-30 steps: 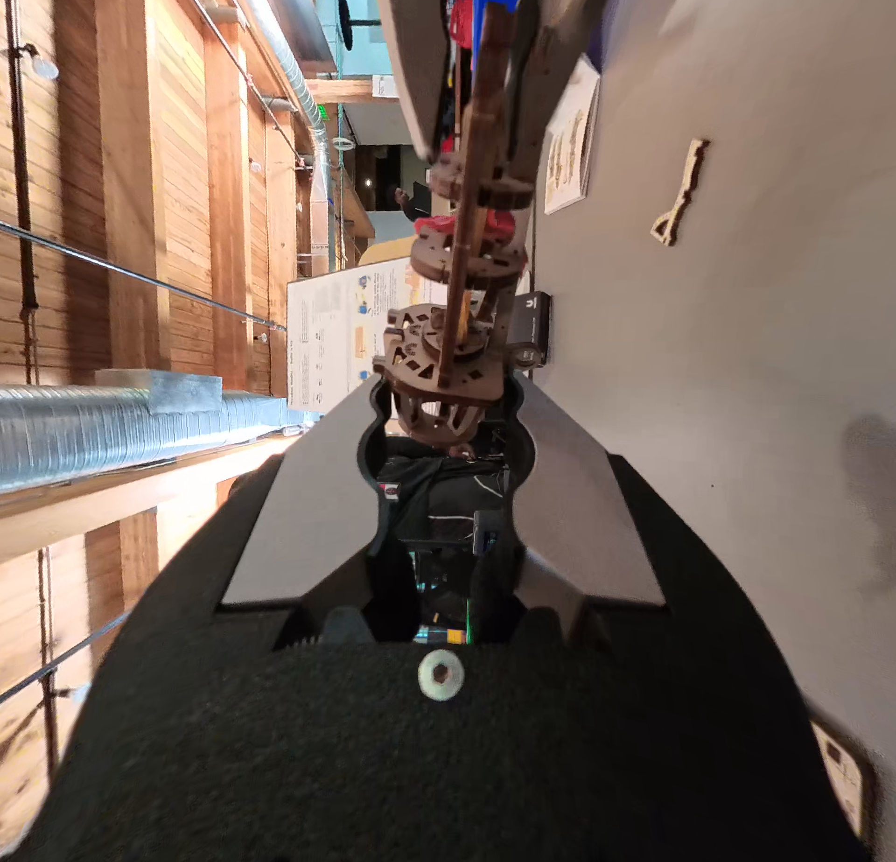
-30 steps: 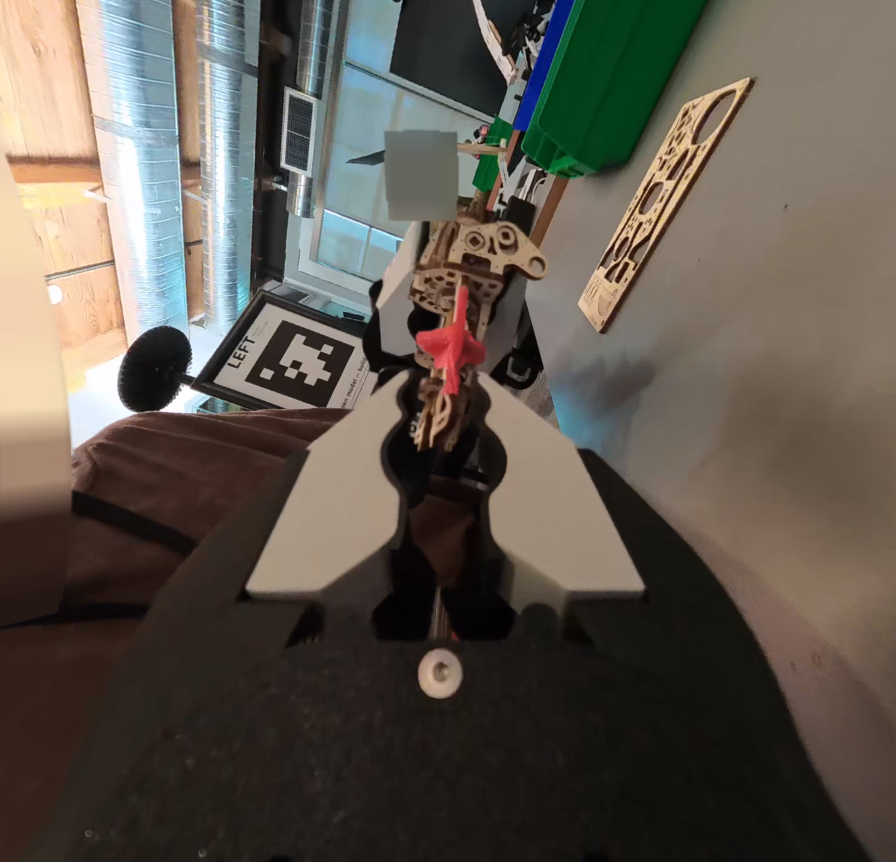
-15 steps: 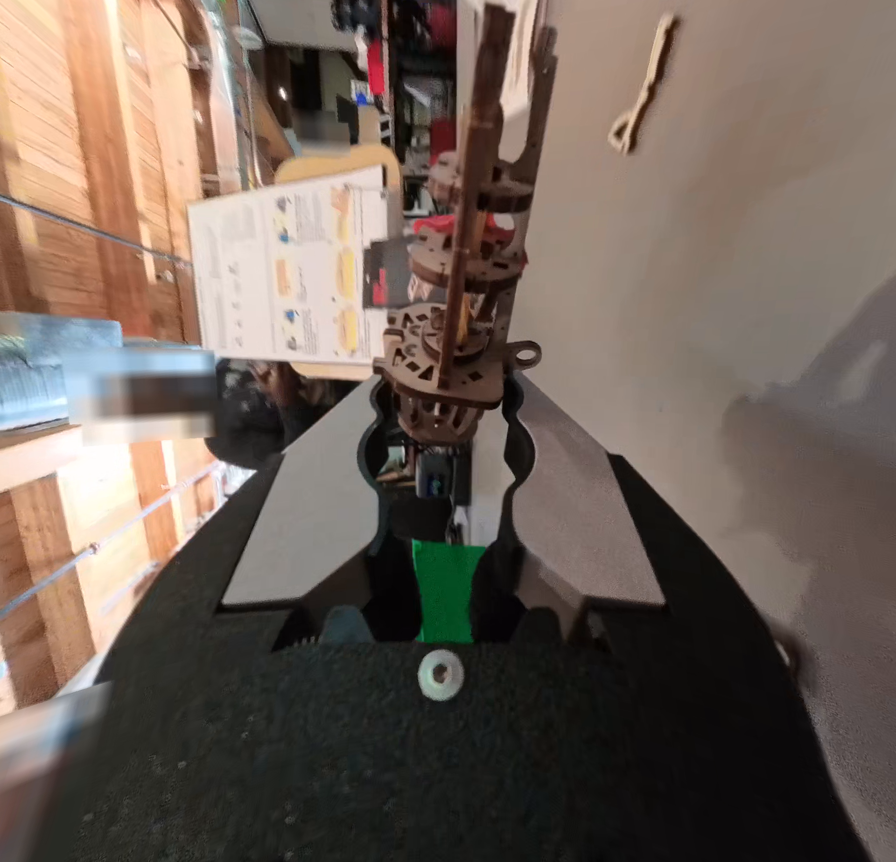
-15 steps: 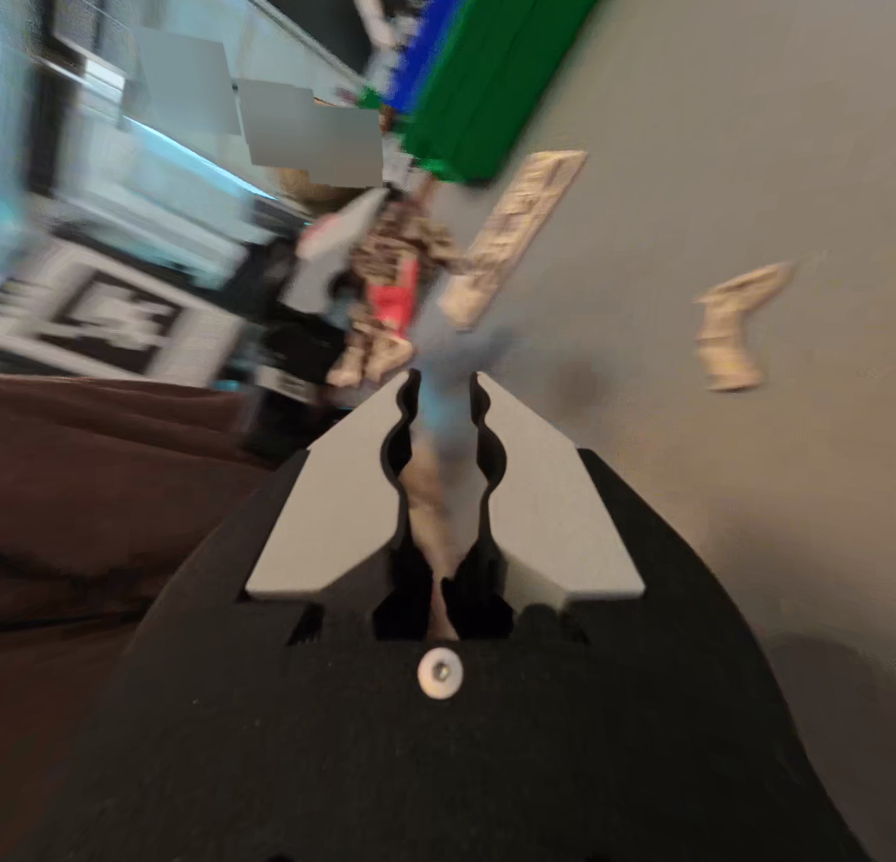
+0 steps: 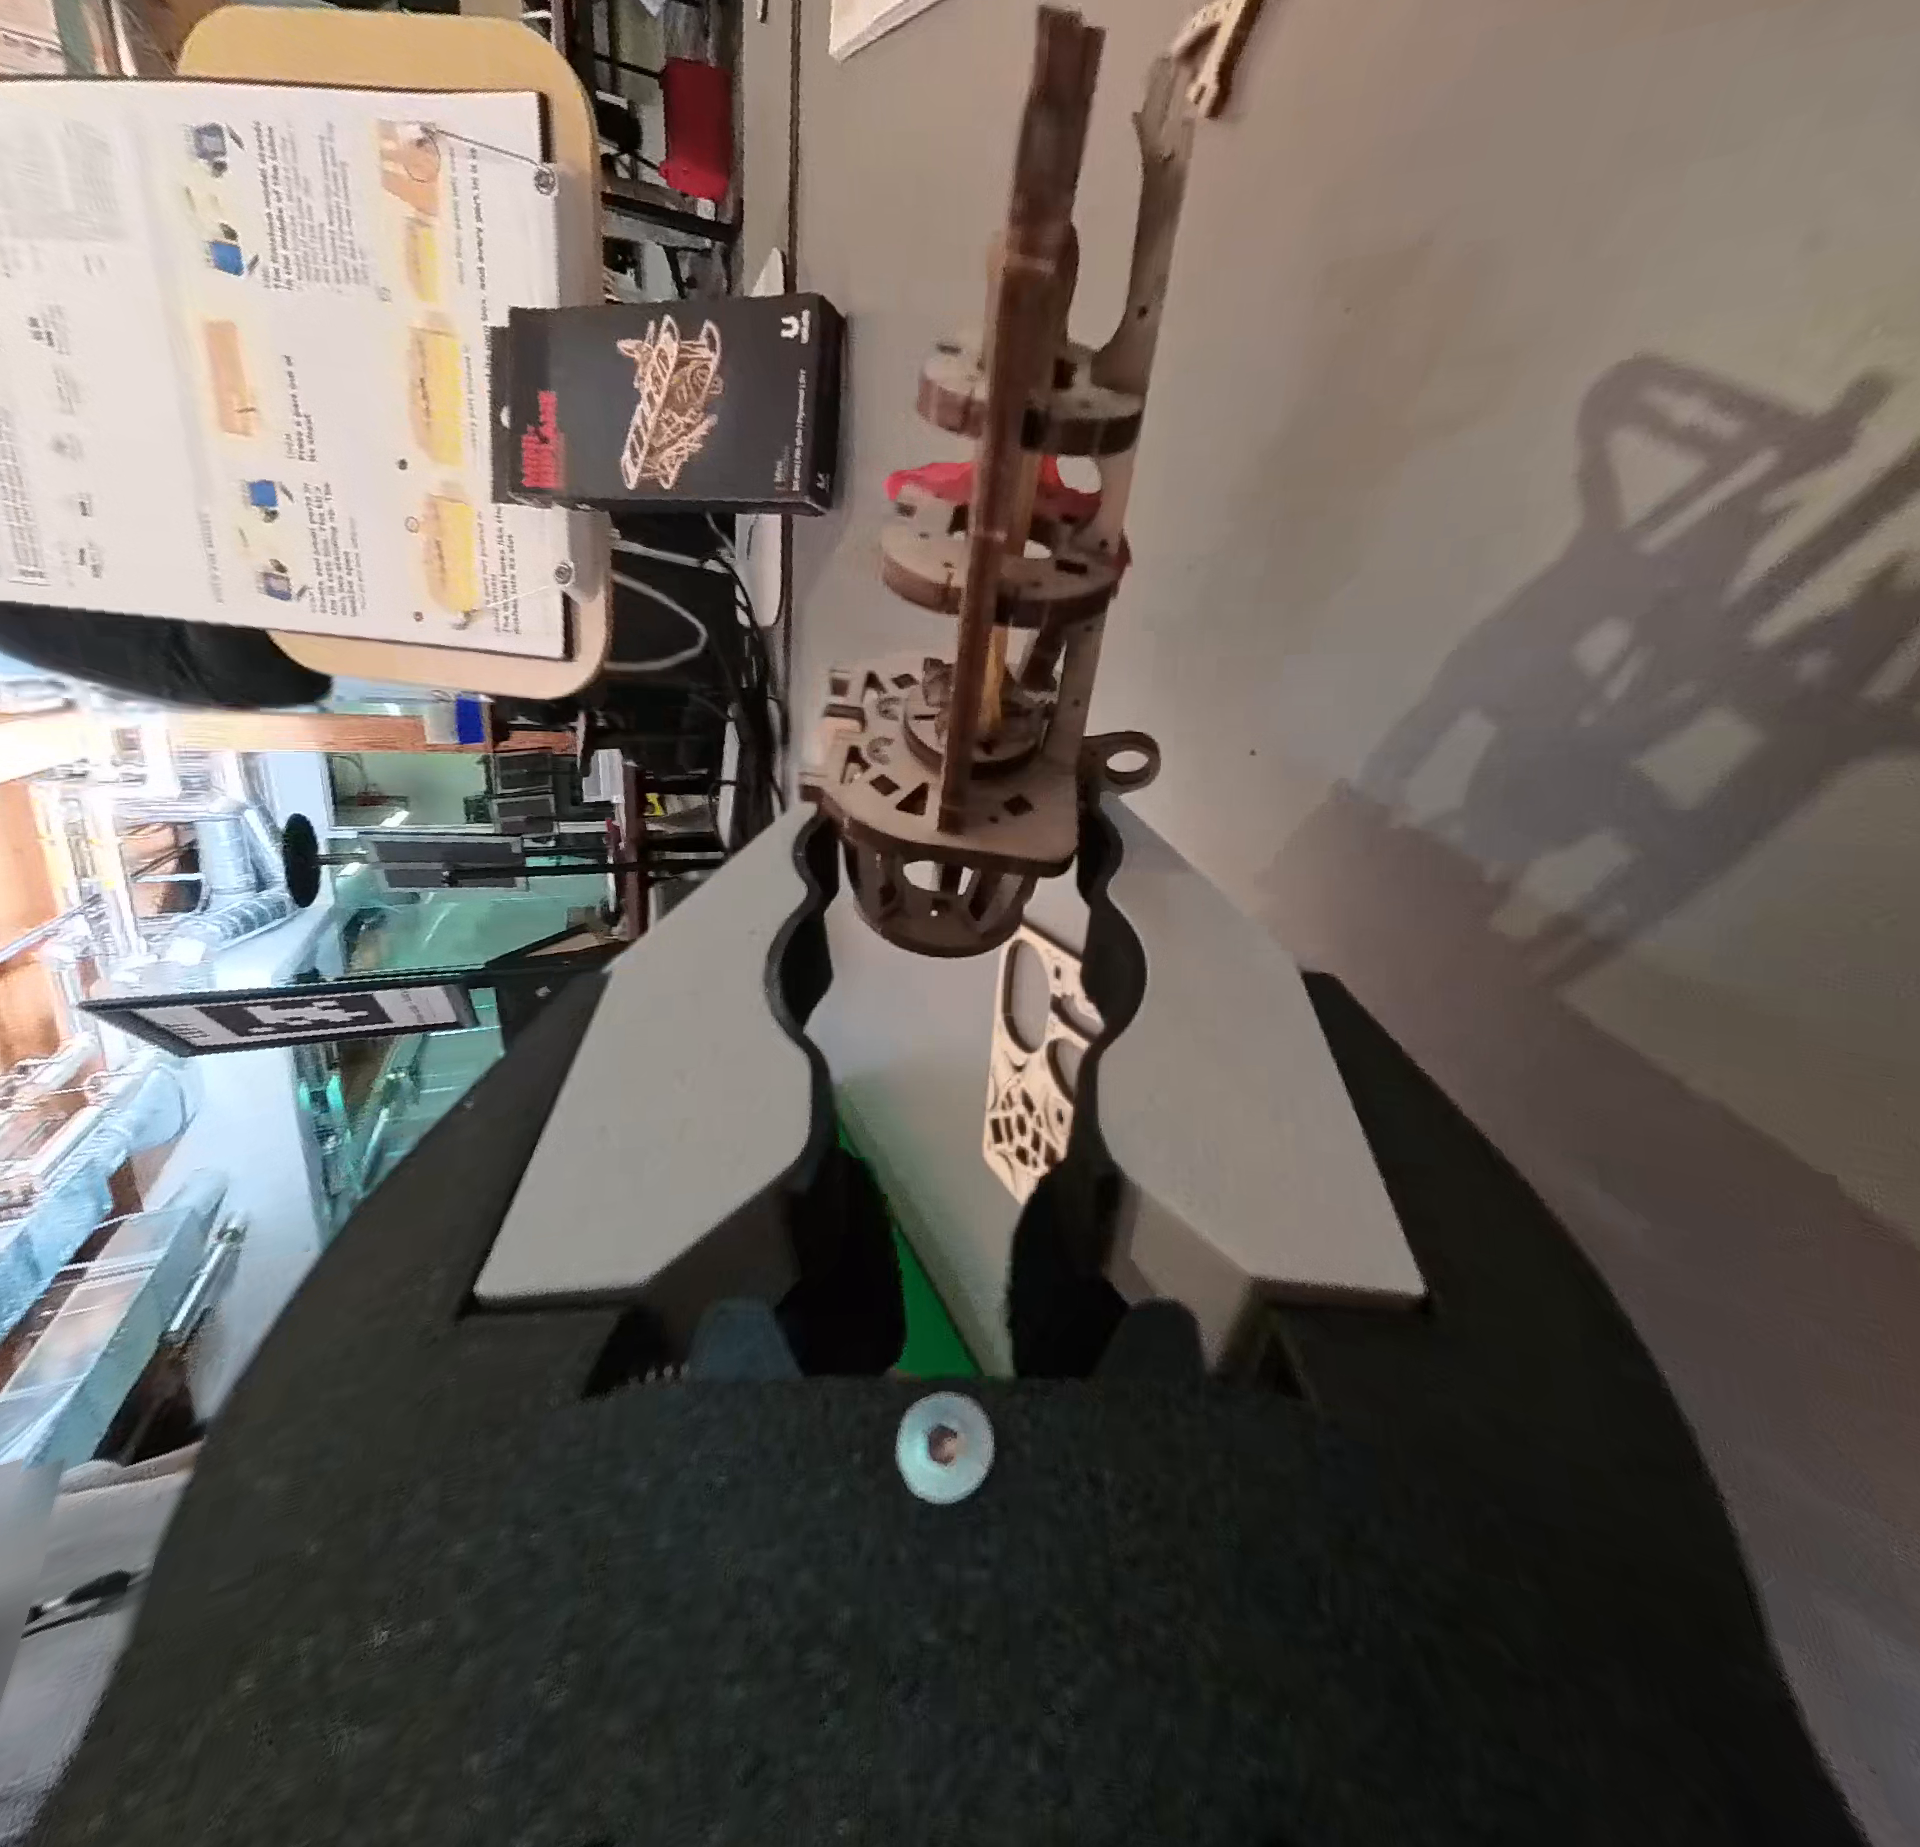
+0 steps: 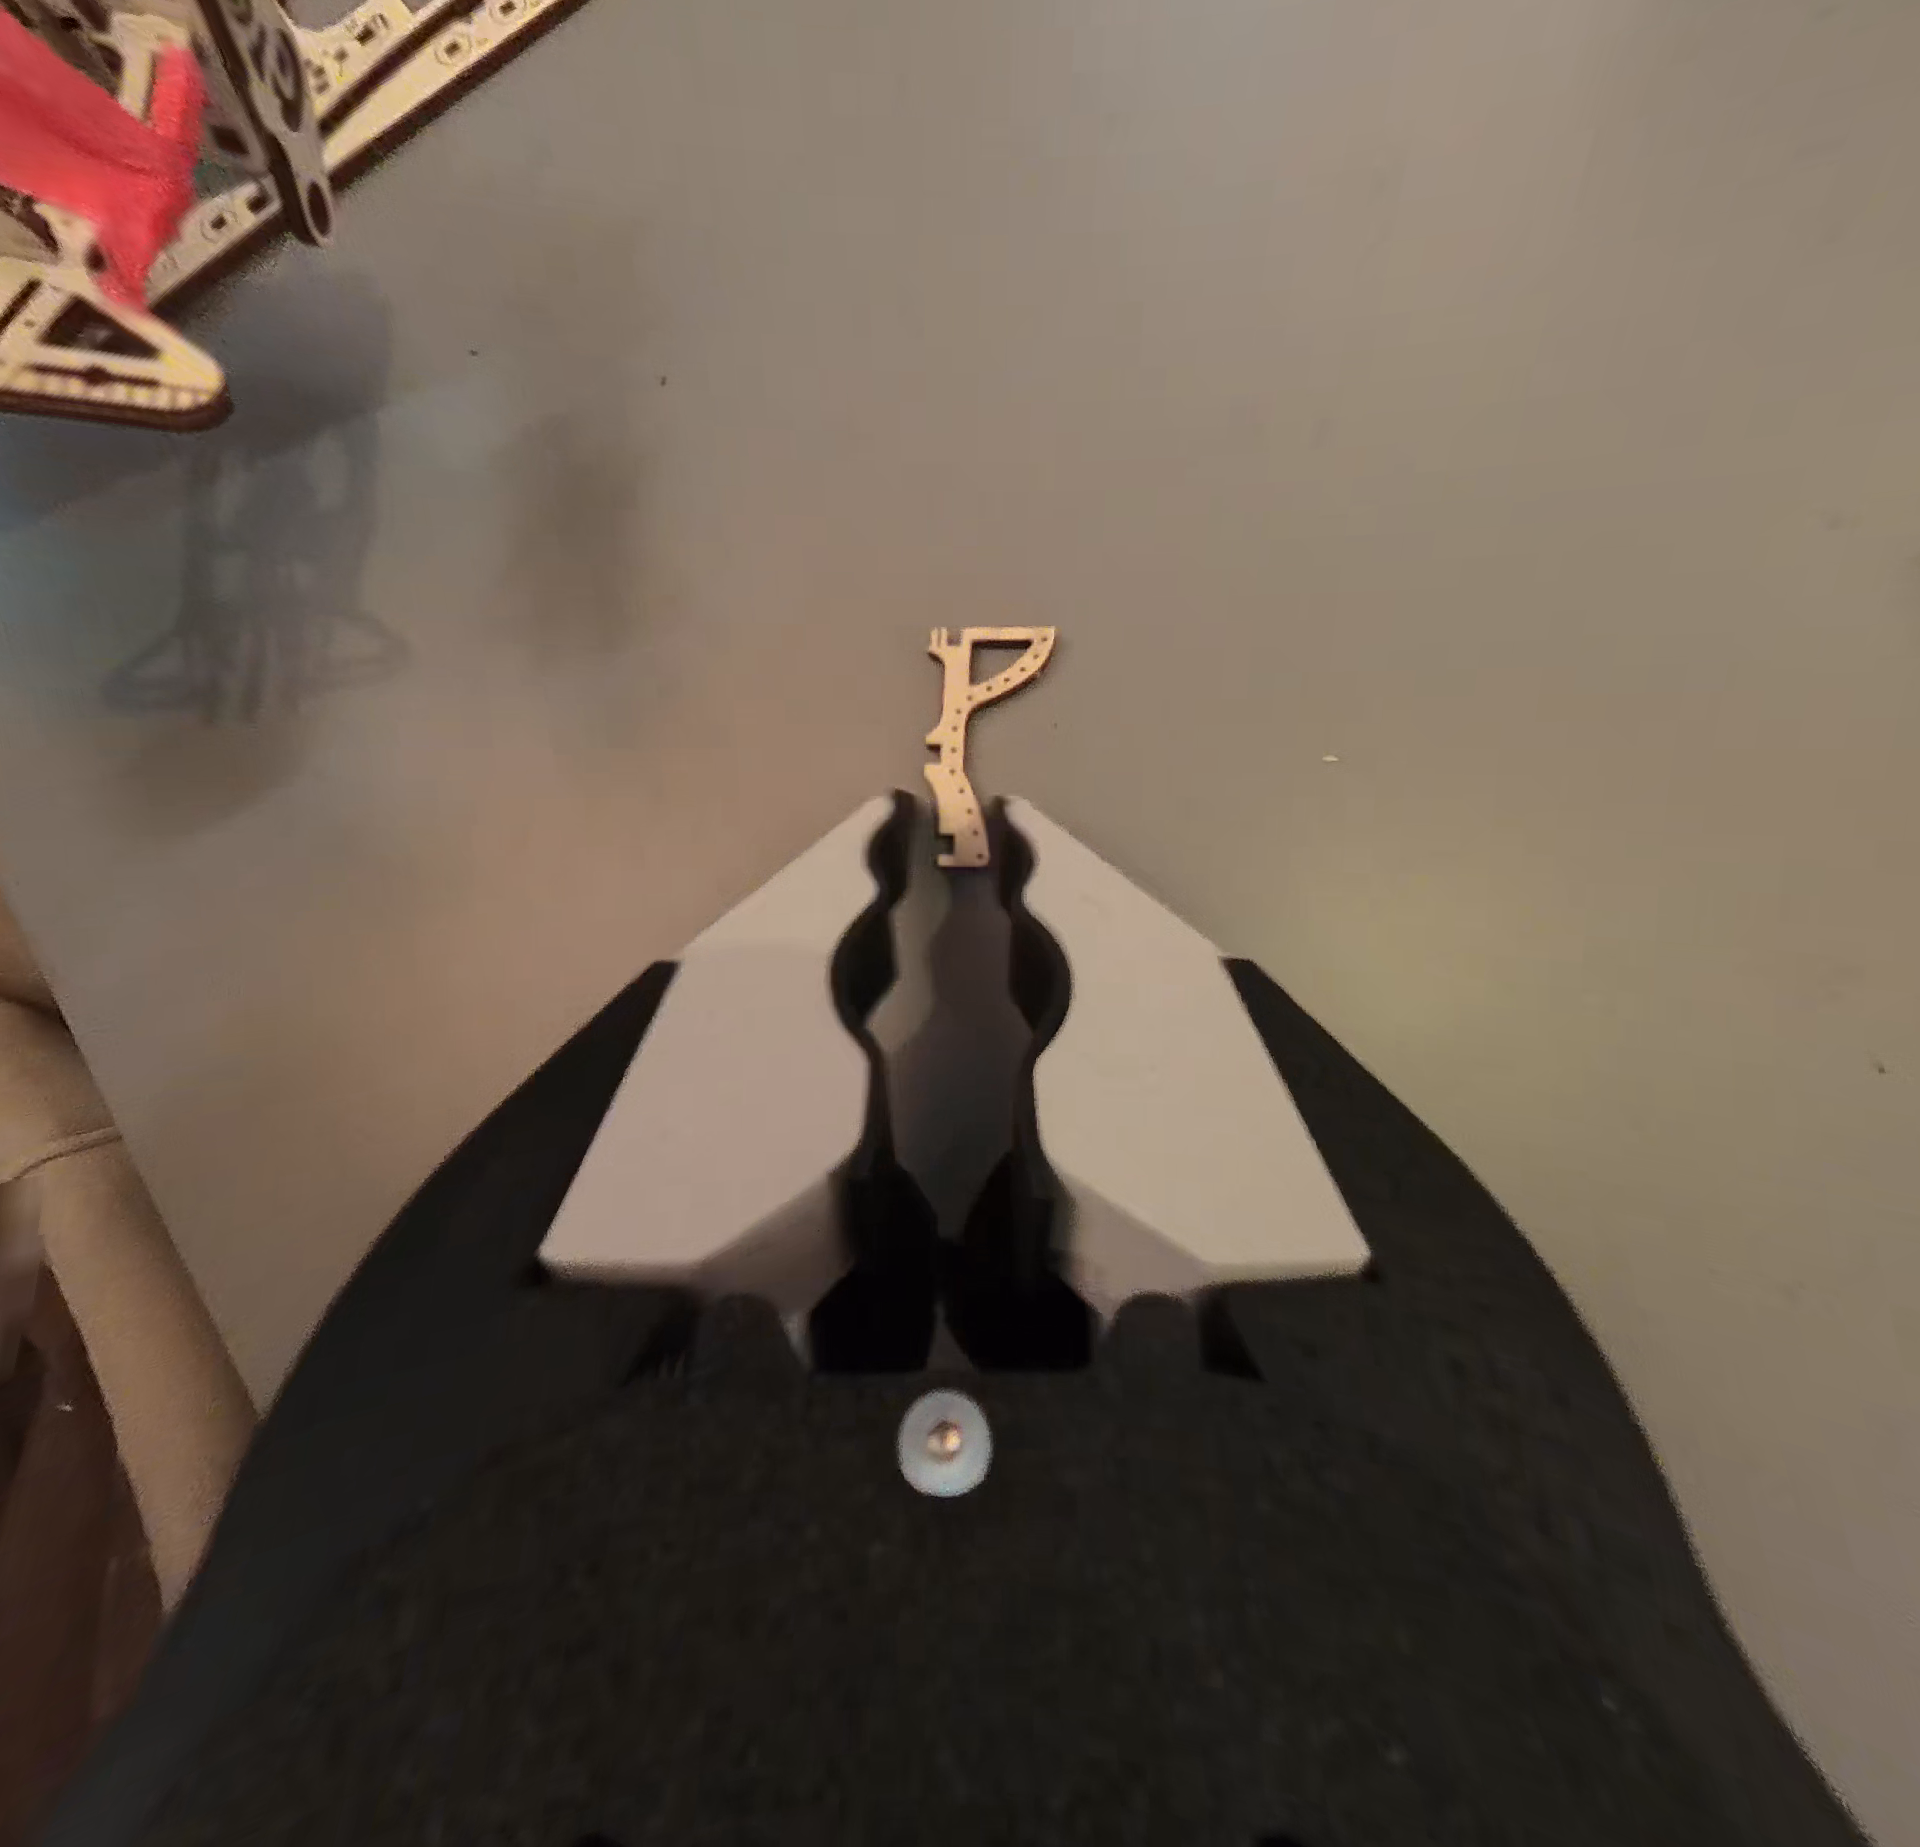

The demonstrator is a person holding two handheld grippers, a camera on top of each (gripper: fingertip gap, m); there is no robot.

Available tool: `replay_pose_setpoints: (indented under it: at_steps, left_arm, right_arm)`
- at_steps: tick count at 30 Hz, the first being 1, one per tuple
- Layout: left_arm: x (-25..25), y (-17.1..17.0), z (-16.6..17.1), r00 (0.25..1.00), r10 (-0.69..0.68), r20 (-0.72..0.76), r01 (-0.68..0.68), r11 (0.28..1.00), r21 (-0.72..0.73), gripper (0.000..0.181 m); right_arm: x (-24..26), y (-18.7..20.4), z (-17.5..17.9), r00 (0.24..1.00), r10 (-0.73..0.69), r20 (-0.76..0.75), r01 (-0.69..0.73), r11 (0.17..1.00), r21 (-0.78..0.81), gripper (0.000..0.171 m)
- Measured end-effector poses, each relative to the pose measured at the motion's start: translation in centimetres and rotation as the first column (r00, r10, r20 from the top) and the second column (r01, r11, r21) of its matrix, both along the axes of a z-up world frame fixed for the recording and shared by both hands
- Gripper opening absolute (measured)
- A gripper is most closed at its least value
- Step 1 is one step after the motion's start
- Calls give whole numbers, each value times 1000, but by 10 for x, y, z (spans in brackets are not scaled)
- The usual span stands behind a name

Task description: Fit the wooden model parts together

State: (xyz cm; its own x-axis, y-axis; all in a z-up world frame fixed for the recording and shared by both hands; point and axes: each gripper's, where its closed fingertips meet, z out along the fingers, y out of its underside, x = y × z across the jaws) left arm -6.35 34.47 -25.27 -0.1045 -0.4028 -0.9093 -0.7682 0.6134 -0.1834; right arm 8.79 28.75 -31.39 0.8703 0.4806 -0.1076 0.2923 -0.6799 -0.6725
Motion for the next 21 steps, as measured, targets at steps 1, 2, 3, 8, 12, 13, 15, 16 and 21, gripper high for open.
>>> replay_pose_setpoints:
  at_steps: [1, 2, 3, 8, 12, 13, 15, 16, 21]
  left_arm:
    - [0, 0, -1, 1000, 1, 2, -1, 1000, -8, 44]
    - [1, -1, -3, 1000, -4, -2, 4, 1000, -15, 44]
    - [1, -1, -6, 1000, -4, -10, 4, 1000, -23, 44]
    - [1, 0, -4, 1000, 3, 15, -3, 999, -49, 44]
    - [5, -5, -4, 995, 9, 98, 9, 983, -183, 44]
    - [7, -8, -2, 991, 11, 132, 21, 971, -236, 44]
    - [13, -15, 4, 979, 11, 203, 58, 941, -332, 44]
    - [16, -21, 6, 973, 5, 229, 84, 921, -380, 43]
    - [19, -30, 8, 967, -4, 254, 116, 896, -428, 43]
  right_arm:
    - [-1, -1, 0, 1000, 6, 15, -6, 1000, -6, 7]
    - [-1, -2, -1, 999, 10, 31, -10, 1000, -11, 7]
    - [-3, -6, 0, 999, 27, 42, -26, 999, -23, 7]
    - [-39, -44, 11, 966, 256, 25, -256, 967, -6, 7]
    - [-52, -50, 46, 948, 312, -58, -292, 928, 231, 7]
    - [-51, -45, 62, 949, 296, -111, -247, 913, 324, 7]
    - [-52, -39, 97, 915, 317, -251, -170, 865, 473, 7]
    - [-52, -36, 108, 892, 320, -318, -128, 856, 500, 6]
    - [-46, -41, 49, 942, 293, -166, -257, 944, 206, 7]
